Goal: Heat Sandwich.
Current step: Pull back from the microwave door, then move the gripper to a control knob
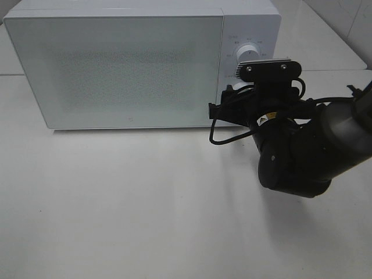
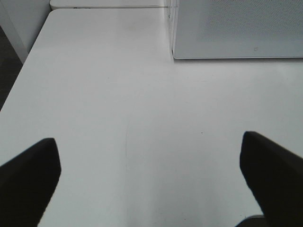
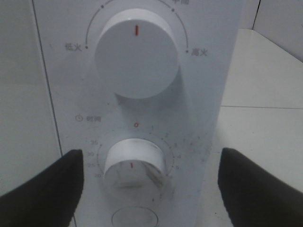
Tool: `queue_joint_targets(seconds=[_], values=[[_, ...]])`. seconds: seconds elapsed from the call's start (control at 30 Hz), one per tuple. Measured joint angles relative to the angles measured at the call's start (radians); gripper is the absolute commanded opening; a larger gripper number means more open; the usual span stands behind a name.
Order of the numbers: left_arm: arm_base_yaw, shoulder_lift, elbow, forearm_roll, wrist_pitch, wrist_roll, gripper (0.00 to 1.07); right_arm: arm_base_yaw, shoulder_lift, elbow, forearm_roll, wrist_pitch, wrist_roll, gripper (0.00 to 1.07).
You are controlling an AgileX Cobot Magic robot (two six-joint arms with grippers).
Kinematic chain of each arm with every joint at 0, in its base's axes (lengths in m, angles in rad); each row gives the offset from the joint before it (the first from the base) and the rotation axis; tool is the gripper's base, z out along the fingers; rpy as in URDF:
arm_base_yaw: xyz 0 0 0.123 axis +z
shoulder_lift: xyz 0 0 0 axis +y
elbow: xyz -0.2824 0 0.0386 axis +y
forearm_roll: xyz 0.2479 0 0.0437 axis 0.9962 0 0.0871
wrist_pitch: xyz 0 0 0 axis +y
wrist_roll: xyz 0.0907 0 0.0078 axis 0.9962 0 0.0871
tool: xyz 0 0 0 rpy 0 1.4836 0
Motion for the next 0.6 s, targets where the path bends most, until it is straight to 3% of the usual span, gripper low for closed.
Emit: queue_joint_targets(seconds=[0.27,0.6], values=[[0.0,0.0,0.0,0.0,0.0,0.0,0.98,-0.028,0.07,-0.075,-0.019,0.036,0.0,0.75],[0.0,0.0,0.0,0.0,0.0,0.0,0.98,-0.032,0.074,-0.078,-0.02,0.049,0.001,0.7]])
